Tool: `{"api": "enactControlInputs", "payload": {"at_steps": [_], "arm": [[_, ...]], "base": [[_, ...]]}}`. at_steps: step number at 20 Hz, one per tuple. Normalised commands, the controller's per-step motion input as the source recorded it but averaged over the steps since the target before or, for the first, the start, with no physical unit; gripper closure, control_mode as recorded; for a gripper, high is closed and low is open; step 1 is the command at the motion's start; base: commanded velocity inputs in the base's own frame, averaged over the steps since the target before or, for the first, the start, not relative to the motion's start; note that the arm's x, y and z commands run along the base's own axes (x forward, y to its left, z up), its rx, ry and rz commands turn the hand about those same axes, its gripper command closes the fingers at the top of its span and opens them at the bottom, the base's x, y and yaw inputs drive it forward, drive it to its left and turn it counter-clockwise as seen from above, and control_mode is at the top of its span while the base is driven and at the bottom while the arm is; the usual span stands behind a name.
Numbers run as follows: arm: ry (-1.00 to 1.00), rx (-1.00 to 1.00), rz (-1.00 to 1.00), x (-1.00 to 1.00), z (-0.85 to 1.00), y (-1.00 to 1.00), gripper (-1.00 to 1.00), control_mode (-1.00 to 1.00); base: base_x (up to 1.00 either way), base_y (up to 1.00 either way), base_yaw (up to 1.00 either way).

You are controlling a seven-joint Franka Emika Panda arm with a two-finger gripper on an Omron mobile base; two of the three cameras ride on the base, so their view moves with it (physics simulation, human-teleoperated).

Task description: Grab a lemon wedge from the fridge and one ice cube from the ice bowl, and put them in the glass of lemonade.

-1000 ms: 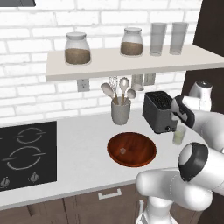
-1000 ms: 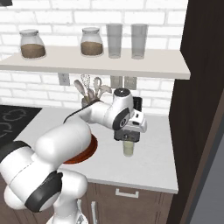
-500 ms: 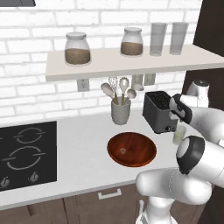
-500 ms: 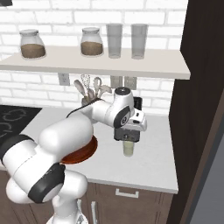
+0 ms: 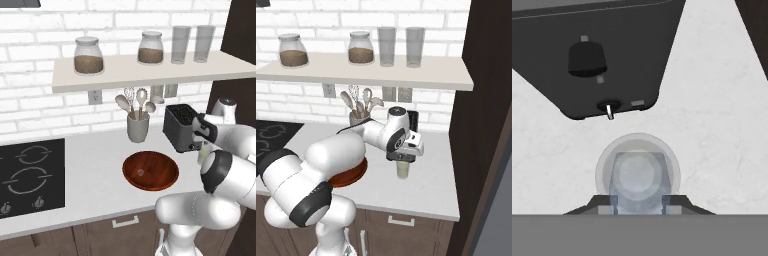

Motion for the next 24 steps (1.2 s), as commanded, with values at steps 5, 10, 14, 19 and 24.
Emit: {"api": "enactControlInputs", "payload": {"at_steps": [5, 10, 14, 19, 24], "arm": [[0.0, 0.0, 0.0, 0.0, -0.08, 0.0, -1.0, -1.0], [0.0, 0.0, 0.0, 0.0, 0.0, 0.0, -1.0, -1.0], [0.0, 0.0, 0.0, 0.0, 0.0, 0.0, -1.0, -1.0], [-0.09, 0.04, 0.0, -0.1, 0.08, 0.0, -1.0, -1.0], [-0.08, 0.07, 0.0, -0.13, 0.38, 0.03, -1.0, -1.0]], "base": [[0.0, 0.0, 0.0], [0.0, 0.0, 0.0], [0.0, 0.0, 0.0], [0.0, 0.0, 0.0], [0.0, 0.0, 0.0]]}}
